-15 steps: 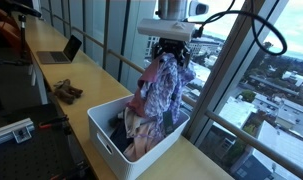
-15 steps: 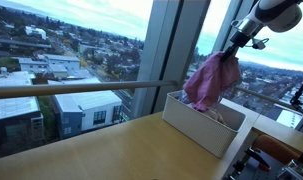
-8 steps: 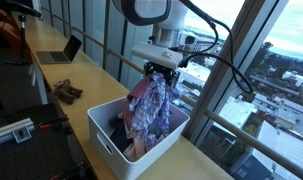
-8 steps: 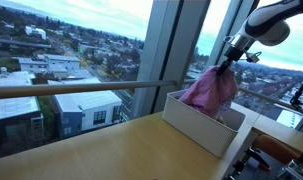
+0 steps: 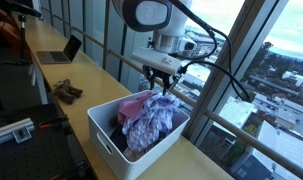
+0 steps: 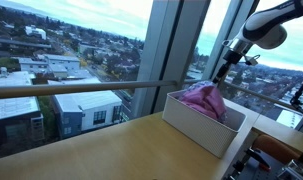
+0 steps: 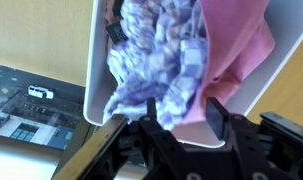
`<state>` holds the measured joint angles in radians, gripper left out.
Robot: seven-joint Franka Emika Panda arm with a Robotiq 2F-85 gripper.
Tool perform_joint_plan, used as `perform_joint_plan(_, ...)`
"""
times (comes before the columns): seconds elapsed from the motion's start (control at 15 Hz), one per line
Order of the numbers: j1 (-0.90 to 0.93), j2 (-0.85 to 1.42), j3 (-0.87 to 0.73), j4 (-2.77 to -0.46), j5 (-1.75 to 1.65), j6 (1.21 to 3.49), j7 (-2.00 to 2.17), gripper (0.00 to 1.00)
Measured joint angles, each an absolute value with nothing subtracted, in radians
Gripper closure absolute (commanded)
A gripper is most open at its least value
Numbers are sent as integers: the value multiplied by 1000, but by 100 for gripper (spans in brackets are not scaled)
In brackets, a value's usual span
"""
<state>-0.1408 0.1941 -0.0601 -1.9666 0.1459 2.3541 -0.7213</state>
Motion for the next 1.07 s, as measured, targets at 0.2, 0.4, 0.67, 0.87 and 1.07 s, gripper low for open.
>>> perform_joint_plan(0.2,-114,132,-25,-1993,141,2355,-714,0)
perform_joint_plan(0.4,-49,58,22,-2065,141,2356,-699,0)
perform_joint_plan(0.67,55,27,97,-2213,144,2391,-663,0)
perform_joint_plan(0.87,131,50,160,-2308,145,2454,-623,0)
perform_joint_plan(1.07,198,104,228,-2347,146,2510,-576,0)
